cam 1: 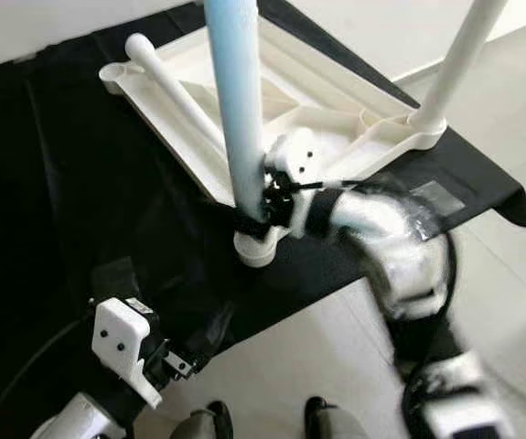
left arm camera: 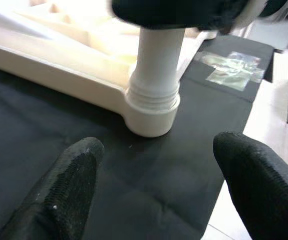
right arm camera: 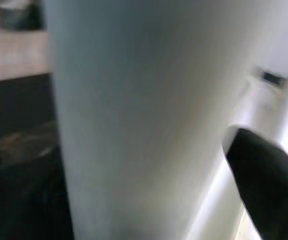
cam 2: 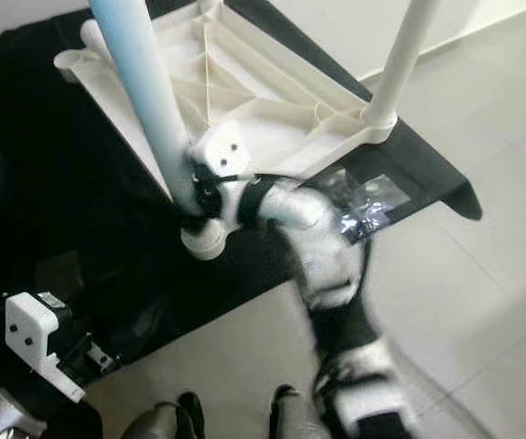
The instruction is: Building children table
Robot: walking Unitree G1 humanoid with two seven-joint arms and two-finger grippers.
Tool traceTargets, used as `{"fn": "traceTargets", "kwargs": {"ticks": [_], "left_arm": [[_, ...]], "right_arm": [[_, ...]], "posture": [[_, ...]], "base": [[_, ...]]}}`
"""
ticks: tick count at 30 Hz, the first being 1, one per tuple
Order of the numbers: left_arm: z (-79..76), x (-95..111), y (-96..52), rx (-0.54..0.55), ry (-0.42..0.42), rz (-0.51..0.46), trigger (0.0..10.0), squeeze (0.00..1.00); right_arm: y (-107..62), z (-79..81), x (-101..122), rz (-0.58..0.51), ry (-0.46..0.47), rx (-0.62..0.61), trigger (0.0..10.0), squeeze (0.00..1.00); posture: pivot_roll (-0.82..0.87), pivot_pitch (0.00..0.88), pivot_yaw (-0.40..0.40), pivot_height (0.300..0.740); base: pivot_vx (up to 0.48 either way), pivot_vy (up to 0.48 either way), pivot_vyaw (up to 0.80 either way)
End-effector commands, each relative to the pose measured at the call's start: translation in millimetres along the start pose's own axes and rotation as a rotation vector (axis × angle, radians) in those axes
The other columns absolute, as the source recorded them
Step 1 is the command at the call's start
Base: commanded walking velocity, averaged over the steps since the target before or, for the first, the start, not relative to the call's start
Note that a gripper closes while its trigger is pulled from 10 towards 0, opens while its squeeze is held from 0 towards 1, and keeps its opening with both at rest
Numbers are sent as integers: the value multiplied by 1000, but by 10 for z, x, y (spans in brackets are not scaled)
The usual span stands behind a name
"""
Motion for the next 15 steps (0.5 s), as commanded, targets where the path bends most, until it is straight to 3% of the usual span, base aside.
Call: {"fn": "traceTargets", "kwargs": {"ticks": [1, 15], "left_arm": [[-20, -20, -20, 6, -2, 9, 10000, 0], [-7, 6, -89, 53, 13, 19, 10000, 0]], "right_arm": [[-17, 26, -43, 44, -21, 160, 10000, 0], [-78, -98, 131, 11, 92, 458, 10000, 0]], "posture": [[64, 304, 36, 740], [96, 320, 35, 740]], "base": [[0, 0, 0], [0, 0, 0]]}}
Point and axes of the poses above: a point about 5 cm out from each wrist's last joint towards the gripper, its own y axis pointing out of the wrist towards the gripper, its own x axis along the axis of the wrist's last joint, z = x × y, the point moved 5 cm from there along y, pointing out of the wrist towards the gripper, and after that the axes turned 9 degrees about y, right-handed, at the moved point
